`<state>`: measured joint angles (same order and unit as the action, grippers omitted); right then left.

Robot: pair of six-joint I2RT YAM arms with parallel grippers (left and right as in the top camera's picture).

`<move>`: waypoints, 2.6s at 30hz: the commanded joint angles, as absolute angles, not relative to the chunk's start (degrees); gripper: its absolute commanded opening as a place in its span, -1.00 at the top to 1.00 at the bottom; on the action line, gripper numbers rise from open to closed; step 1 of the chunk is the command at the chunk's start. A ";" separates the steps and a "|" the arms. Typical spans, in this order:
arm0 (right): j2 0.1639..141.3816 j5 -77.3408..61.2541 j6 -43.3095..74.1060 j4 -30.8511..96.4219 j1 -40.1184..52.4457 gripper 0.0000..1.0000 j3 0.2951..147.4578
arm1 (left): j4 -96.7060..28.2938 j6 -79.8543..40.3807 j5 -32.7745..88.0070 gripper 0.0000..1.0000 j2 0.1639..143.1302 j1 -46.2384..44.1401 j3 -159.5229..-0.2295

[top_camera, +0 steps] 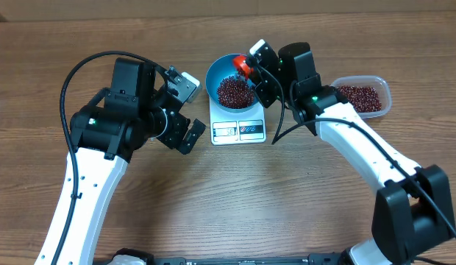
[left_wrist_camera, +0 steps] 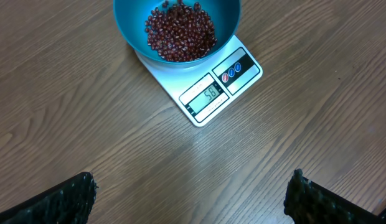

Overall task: Scoop item into bowl and weigh 150g on scale
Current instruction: 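Tilt the scoop to pour beans into the blue bowl, then carry the empty scoop right back to the bean tub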

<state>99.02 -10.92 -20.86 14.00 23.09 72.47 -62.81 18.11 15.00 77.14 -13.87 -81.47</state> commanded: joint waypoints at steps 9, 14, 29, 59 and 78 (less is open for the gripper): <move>96.23 0.51 -25.69 14.17 25.87 0.93 72.84 | -62.81 17.56 16.12 -0.99 76.60 -13.89 -82.67; 93.08 0.54 -24.10 14.15 26.30 0.93 72.88 | -62.81 17.56 16.12 -0.99 76.60 -13.89 -82.67; 80.05 7.70 -17.76 30.50 9.89 0.93 72.86 | -62.83 17.56 16.12 -0.99 76.60 -13.89 -82.67; 98.17 12.93 -17.74 39.05 -4.27 0.92 72.71 | -62.81 17.56 16.12 -0.99 76.60 -13.89 -82.67; 102.98 4.91 -14.55 38.52 -4.27 0.93 72.73 | -62.83 17.56 16.12 -0.99 76.60 -13.89 -82.67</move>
<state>102.41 9.30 -15.44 38.24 -4.08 72.62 -62.78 18.11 15.00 77.14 -13.87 -81.47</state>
